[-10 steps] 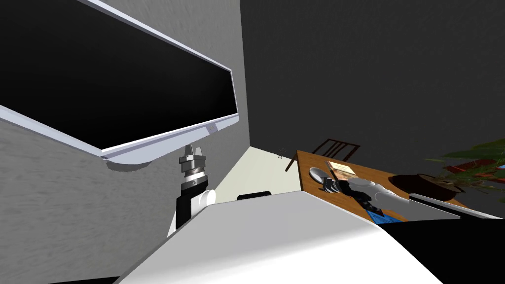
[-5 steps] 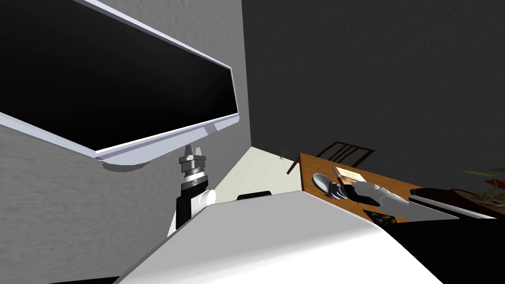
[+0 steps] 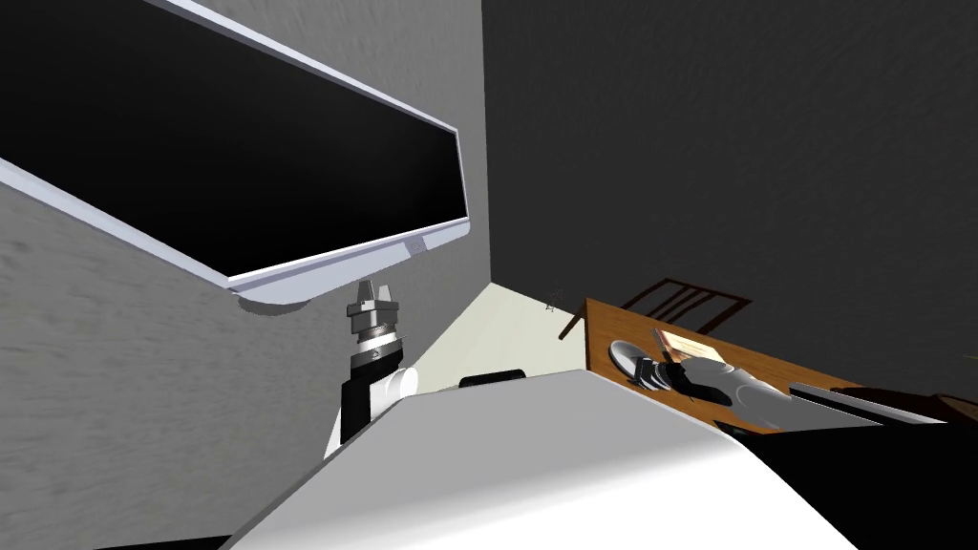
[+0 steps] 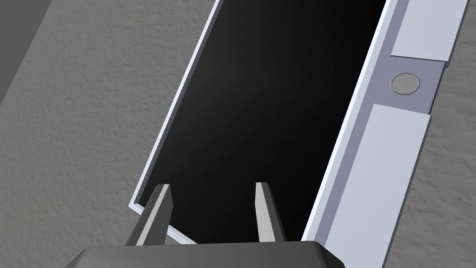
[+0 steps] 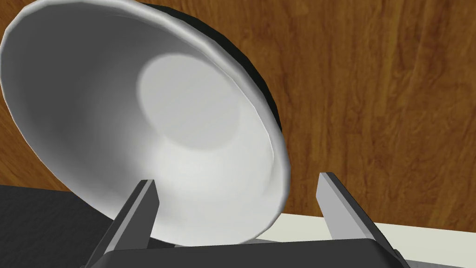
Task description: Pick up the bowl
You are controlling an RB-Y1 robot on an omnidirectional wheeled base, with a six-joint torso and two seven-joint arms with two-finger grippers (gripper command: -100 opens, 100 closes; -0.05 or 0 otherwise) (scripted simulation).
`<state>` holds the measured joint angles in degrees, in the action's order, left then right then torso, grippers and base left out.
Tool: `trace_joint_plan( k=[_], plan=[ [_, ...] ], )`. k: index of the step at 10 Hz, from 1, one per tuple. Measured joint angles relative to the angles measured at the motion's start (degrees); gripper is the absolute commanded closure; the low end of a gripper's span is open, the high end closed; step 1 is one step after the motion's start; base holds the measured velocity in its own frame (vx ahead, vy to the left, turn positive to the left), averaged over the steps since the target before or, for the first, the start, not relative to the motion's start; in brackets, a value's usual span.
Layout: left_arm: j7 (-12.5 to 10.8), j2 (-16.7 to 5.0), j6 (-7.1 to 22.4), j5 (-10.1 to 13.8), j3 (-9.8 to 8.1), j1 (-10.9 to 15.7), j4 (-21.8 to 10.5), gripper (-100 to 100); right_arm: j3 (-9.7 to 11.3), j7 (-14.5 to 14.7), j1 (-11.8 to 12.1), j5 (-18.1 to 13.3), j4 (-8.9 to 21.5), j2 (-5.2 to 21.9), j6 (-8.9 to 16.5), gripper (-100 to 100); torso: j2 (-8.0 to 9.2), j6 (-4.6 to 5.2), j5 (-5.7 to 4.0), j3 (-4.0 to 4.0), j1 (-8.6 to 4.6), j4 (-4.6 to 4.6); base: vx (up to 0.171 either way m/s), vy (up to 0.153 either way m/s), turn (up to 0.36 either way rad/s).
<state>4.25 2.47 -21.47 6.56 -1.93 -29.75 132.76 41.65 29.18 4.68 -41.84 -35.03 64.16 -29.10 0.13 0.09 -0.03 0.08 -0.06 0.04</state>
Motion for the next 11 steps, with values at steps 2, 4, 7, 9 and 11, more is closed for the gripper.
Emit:
trace_joint_plan(
  k=[2, 4, 7, 9, 11],
  plan=[
    [0.00, 0.00, 0.00, 0.00, 0.00, 0.00, 0.00, 0, 1.60, -0.49, 0.80, 2.13, -1.39, 0.29, 1.83, -100, 0.00, 0.00, 0.00, 0.00, -0.01, 0.00, -0.038, -0.027, 0.107],
    [0.00, 0.00, 0.00, 0.00, 0.00, 0.00, 0.00, 0, 3.11, -0.31, 0.73, 4.17, -1.00, -0.22, 2.88, -100, 0.00, 0.00, 0.00, 0.00, 0.01, 0.00, -0.028, -0.017, 0.068],
    [0.00, 0.00, 0.00, 0.00, 0.00, -0.01, 0.00, 0, 3.22, -0.32, 0.78, 4.28, -1.00, -0.31, 2.92, 100, -0.15, -0.04, 0.06, -0.08, 0.05, -0.01, -0.002, 0.002, -0.003],
    [0.00, 0.00, 0.00, 0.00, 0.00, -0.01, 0.00, 0, 3.16, -0.36, 0.73, 4.31, -0.98, -0.25, 2.99, 100, -0.16, -0.02, 0.04, -0.09, 0.09, -0.04, 0.000, 0.000, 0.000],
    [0.00, 0.00, 0.00, 0.00, 0.00, -0.01, 0.00, 0, 3.16, -0.37, 0.74, 4.31, -0.98, -0.27, 2.98, 100, -0.15, -0.02, 0.06, -0.09, 0.12, -0.04, 0.021, 0.009, -0.112]
  ],
)
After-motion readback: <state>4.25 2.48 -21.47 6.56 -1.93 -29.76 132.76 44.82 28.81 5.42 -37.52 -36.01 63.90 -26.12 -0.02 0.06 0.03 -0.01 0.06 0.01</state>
